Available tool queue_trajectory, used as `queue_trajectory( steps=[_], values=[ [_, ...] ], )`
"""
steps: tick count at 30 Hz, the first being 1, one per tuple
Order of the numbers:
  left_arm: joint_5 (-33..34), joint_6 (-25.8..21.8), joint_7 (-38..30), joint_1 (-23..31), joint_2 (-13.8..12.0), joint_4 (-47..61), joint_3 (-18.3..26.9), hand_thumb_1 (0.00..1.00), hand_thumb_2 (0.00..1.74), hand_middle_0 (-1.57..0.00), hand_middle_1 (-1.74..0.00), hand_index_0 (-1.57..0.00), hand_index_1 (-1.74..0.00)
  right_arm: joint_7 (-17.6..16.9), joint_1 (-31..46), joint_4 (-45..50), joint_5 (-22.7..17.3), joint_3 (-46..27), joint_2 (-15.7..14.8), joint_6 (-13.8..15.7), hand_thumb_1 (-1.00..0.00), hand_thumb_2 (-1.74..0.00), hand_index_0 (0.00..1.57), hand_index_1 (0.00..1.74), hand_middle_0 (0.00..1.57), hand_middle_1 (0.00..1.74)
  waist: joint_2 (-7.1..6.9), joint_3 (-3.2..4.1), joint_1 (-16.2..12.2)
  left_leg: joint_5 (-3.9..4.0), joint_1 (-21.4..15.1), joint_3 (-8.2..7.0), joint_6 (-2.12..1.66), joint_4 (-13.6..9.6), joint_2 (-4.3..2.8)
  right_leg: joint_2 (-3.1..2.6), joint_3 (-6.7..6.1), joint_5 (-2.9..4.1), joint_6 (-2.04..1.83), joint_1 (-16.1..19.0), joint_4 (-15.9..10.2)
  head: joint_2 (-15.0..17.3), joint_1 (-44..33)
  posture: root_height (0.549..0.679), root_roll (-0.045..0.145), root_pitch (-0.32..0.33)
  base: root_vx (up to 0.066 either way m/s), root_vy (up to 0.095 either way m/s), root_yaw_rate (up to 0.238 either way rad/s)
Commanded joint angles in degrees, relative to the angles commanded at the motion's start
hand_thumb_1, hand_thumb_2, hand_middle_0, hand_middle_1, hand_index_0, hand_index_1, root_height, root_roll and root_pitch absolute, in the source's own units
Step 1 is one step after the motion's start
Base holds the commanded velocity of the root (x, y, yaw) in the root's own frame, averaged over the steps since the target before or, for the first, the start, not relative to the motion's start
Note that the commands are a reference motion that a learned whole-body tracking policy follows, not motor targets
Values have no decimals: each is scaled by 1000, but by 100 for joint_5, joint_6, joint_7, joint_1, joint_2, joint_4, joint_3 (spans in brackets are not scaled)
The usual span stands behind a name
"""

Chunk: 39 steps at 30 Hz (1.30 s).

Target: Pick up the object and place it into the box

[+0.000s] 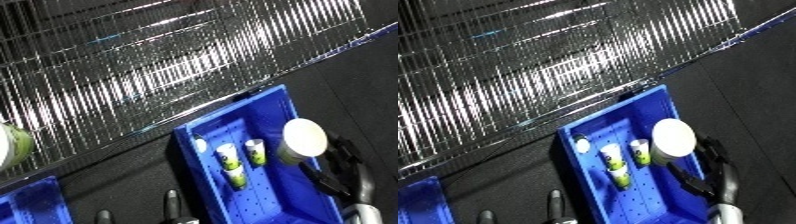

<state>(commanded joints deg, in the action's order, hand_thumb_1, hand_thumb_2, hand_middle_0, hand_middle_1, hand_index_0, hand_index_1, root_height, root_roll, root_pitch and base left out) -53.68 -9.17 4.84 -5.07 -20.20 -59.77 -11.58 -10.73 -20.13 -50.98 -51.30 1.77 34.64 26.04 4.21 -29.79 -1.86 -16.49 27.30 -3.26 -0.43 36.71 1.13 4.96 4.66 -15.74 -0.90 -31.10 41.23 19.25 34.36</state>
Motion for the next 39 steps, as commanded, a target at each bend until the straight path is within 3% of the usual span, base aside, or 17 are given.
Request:
queue_trajectory(
  steps=[8,16,28,35,39],
  values=[
    [27,58,79,-62,-48,-37,-25,0,0,0,0,0,0,322,-212,-246,10,49,22,-108,0,0,0,0,0,0,15,0,27,23,-54,24,-2,-32,24,-19,6,-3,-13,32,21,43,-110,640,71,92,3,-8,23],
    [140,182,115,-89,-146,34,68,0,0,0,0,0,0,917,-273,193,552,518,-45,-354,0,0,0,0,0,0,-63,0,89,29,-98,72,-23,-12,25,-24,39,-38,-10,119,26,86,-659,641,72,83,2,-17,45],
    [385,295,187,-335,-223,-132,127,0,0,0,0,0,0,1888,-641,220,781,1222,-233,-1352,0,0,0,0,0,0,-130,0,305,168,-166,168,-68,-105,-20,59,172,-96,-16,250,10,59,-2106,641,69,72,0,-24,100],
    [660,356,316,-605,-320,-280,22,0,0,0,0,0,0,1863,-845,-49,822,1447,-440,-1558,0,0,0,0,0,0,-125,0,488,355,-206,281,-109,-276,-33,131,290,-162,-26,337,50,66,-3276,641,68,66,2,-59,237],
    [819,337,428,-732,-391,-354,-68,0,0,0,0,0,0,1668,-909,-79,872,1586,-552,-1631,0,0,0,0,0,0,-132,0,587,367,-166,341,-110,-236,0,174,347,-135,-38,361,3,-62,-3892,643,70,65,6,-78,308]
  ],
)
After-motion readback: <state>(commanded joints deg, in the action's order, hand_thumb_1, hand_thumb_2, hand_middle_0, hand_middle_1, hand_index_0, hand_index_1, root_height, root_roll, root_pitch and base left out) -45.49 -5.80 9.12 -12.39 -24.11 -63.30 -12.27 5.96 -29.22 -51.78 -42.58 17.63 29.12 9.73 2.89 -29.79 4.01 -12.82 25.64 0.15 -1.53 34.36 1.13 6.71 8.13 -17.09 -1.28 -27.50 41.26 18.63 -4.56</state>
